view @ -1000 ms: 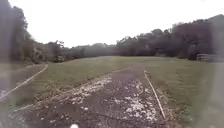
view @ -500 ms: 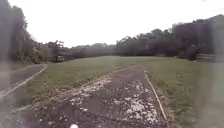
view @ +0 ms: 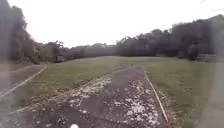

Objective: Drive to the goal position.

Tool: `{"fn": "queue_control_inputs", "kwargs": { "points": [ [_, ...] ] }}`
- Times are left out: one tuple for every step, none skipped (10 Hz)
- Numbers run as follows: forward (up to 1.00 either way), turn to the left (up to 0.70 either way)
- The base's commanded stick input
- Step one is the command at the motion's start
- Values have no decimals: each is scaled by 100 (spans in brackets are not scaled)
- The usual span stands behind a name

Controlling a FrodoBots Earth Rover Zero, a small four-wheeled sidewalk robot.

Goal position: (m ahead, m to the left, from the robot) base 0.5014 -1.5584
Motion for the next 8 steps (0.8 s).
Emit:
{"fn": "queue_control_inputs", "kwargs": {
  "points": [
    [9,0],
    [9,0],
    [9,0],
    [9,0],
    [8,0],
    [8,0],
    [8,0],
    [8,0]
  ]
}}
